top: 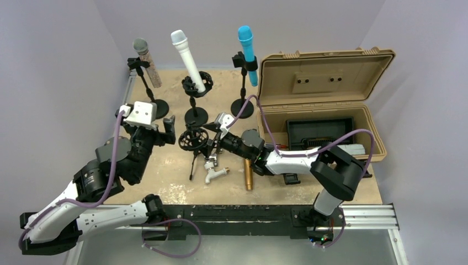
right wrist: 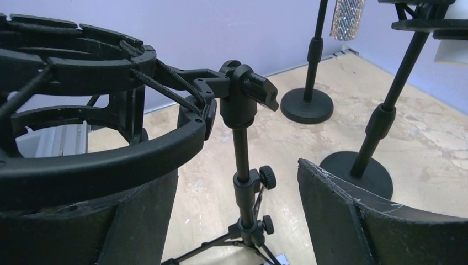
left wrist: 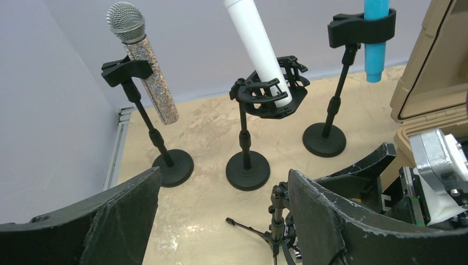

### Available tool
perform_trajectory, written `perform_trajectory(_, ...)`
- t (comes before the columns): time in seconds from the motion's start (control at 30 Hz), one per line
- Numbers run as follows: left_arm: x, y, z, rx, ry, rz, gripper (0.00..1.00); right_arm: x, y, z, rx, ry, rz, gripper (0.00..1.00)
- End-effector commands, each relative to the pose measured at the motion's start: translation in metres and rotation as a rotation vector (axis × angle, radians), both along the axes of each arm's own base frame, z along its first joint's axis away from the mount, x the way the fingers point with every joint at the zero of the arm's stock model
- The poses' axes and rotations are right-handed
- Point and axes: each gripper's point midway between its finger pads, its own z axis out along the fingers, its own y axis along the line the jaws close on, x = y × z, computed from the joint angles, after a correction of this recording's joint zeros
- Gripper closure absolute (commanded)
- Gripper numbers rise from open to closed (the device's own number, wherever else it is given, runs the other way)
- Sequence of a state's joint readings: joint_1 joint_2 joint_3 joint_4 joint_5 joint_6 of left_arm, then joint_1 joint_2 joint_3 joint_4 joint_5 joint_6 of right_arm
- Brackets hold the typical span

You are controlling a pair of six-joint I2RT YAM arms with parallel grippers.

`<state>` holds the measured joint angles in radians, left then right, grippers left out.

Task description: Remove the microphone from the stand

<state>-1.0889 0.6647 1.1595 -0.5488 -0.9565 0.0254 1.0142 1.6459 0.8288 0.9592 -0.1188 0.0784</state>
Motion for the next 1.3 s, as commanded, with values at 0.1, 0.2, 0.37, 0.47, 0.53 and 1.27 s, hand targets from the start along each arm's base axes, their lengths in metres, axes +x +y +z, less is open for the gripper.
perform_trajectory(0.1,-0.009,0.014,0.018,-0.105,-0.043,-0.003,0.18,0.002,0.009,0.017,0.154,-0.070,0.014,0.26)
perform_trajectory(0.2,-0.010,0.017,0.019,-0.114,-0.048,-0.004,0.18,0.003,0.013,0.010,0.191,-0.050,0.021,0.26)
perform_trajectory(0.37,-0.013,0.019,0.020,-0.154,-0.050,-0.006,0.18,0.014,0.027,0.000,0.180,-0.043,0.010,0.27)
perform_trajectory(0.47,-0.014,0.021,0.021,-0.160,-0.053,-0.006,0.18,0.022,0.033,-0.005,0.168,-0.034,-0.011,0.29)
perform_trajectory(0.53,-0.014,0.022,0.022,-0.165,-0.056,-0.005,0.18,0.024,0.035,-0.004,0.162,-0.030,-0.022,0.30)
perform_trajectory(1.27,-0.008,-0.013,-0.020,-0.143,0.161,0.010,0.09,0.041,0.007,0.013,0.144,0.139,-0.276,0.12)
